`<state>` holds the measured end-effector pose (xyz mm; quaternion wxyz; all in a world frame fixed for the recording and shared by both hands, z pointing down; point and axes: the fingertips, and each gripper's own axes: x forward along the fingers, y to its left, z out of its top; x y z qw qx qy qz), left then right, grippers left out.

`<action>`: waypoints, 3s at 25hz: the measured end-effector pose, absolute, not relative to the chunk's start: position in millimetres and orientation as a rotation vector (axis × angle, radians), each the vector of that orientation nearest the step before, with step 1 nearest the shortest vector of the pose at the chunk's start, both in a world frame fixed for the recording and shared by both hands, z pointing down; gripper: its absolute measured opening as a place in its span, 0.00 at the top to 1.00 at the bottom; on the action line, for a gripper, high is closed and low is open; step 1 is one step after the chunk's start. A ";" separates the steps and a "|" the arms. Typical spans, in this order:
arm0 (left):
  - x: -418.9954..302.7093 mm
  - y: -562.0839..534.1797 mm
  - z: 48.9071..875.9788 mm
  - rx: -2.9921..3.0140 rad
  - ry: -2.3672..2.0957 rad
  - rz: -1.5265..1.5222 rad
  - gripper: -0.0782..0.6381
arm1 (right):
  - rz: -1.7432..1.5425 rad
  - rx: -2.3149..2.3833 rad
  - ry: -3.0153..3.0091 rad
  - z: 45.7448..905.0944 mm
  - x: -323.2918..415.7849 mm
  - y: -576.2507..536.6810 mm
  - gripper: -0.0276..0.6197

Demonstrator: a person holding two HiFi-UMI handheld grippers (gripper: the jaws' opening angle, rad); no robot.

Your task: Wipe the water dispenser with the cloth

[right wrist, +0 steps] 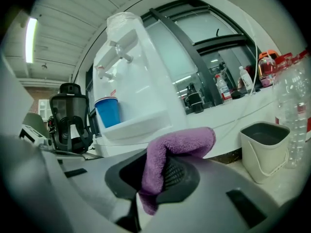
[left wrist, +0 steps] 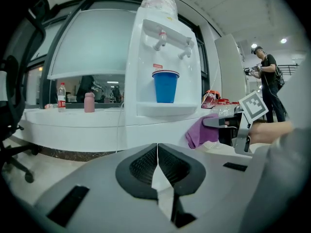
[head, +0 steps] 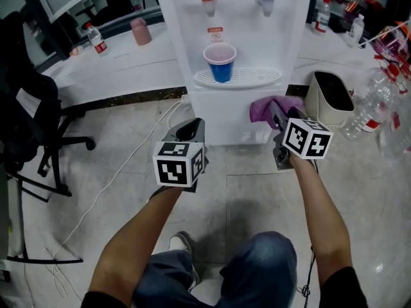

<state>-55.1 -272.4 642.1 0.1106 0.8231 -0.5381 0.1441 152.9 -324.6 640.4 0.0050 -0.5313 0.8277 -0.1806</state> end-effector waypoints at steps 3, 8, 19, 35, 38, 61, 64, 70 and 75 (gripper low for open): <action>-60.0 -272.3 648.1 2.405 -1.590 0.422 0.85 | -0.528 -1.578 2.661 635.6 122.5 -310.8 0.89; -69.1 -269.9 658.2 2.376 -1.600 0.408 0.85 | -0.583 -1.422 2.748 652.0 58.5 -297.7 0.89; -94.0 -269.4 671.3 2.347 -1.621 0.431 0.85 | -0.955 -1.296 2.723 753.9 -42.8 -307.4 0.89; -116.6 -273.1 678.4 2.353 -1.605 0.467 0.85 | -1.265 -1.286 2.425 799.9 -79.0 -349.4 0.89; -107.4 -273.0 681.3 2.365 -1.578 0.476 0.85 | -1.250 -1.307 2.423 797.8 -65.2 -350.8 0.89; -9.2 -281.2 696.7 2.491 -1.420 0.555 0.85 | -1.136 -1.597 2.377 814.9 97.6 -348.1 0.89; 4.5 -280.5 698.1 2.506 -1.398 0.560 0.85 | -1.121 -1.639 2.365 815.0 122.3 -347.9 0.89; 24.0 -277.6 701.2 2.527 -1.363 0.569 0.85 | -1.070 -1.740 2.351 813.6 172.0 -346.9 0.89; 33.0 -274.6 702.9 2.558 -1.328 0.608 0.85 | -1.030 -1.809 2.328 805.7 197.9 -343.5 0.89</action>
